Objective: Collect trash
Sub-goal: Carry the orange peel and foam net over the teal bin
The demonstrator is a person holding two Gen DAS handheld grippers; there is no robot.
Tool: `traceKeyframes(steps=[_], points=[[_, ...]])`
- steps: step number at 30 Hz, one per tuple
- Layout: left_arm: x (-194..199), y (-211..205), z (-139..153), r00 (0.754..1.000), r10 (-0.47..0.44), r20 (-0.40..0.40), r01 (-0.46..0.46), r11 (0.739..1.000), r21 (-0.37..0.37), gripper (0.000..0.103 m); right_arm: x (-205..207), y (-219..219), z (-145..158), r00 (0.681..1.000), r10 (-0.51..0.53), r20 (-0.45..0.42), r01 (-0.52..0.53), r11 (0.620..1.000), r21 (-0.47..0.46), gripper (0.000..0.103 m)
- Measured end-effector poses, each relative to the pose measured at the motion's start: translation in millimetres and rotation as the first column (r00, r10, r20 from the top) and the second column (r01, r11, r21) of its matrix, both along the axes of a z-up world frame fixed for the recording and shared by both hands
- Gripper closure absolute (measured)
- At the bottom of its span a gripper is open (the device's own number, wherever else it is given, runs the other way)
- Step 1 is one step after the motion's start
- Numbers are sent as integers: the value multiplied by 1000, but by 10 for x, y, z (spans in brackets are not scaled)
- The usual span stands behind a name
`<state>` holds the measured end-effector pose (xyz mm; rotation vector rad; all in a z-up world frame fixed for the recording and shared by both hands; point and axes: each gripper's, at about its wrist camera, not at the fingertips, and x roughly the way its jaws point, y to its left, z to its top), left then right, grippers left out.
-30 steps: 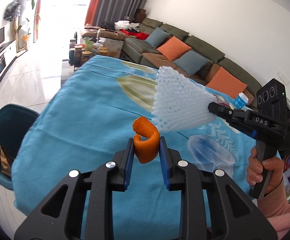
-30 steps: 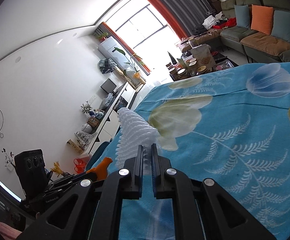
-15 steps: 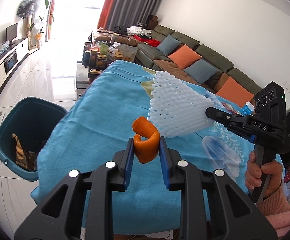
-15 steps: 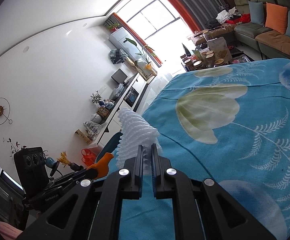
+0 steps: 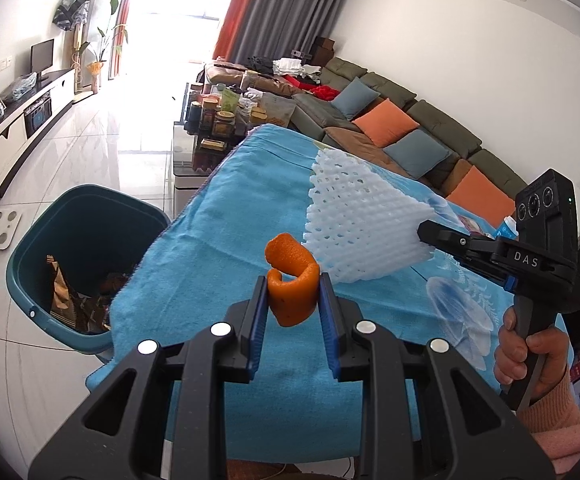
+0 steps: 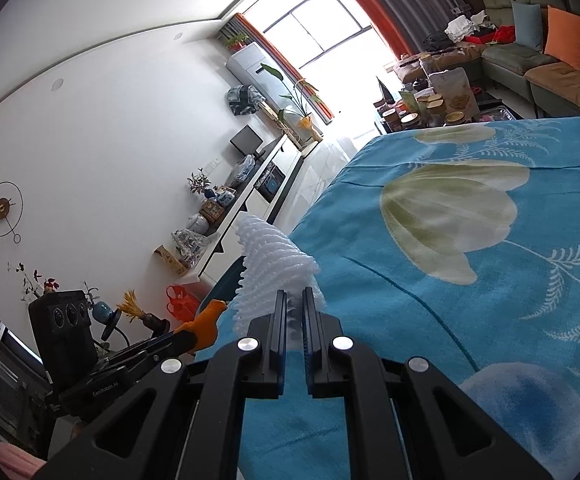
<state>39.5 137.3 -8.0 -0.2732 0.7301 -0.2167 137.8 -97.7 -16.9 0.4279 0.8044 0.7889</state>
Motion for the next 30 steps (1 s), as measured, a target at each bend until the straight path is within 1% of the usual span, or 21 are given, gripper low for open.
traceKeyframes(steps=[9, 15, 24, 30], points=[[-50, 251, 32, 998, 57, 6, -57, 998, 2, 78, 103, 290, 2, 999, 46, -4, -46, 999, -3, 97], [-34, 438, 37, 994, 105, 7, -105, 994, 7, 78, 179, 546, 10, 997, 82, 3, -82, 996, -22, 97], [27, 755, 31, 982, 191, 8, -191, 981, 23, 78, 314, 985, 32, 991, 136, 12, -136, 989, -51, 97], [113, 946, -50, 969, 246, -16, -246, 968, 41, 78, 411, 1288, 22, 987, 158, 17, -156, 984, -81, 97]])
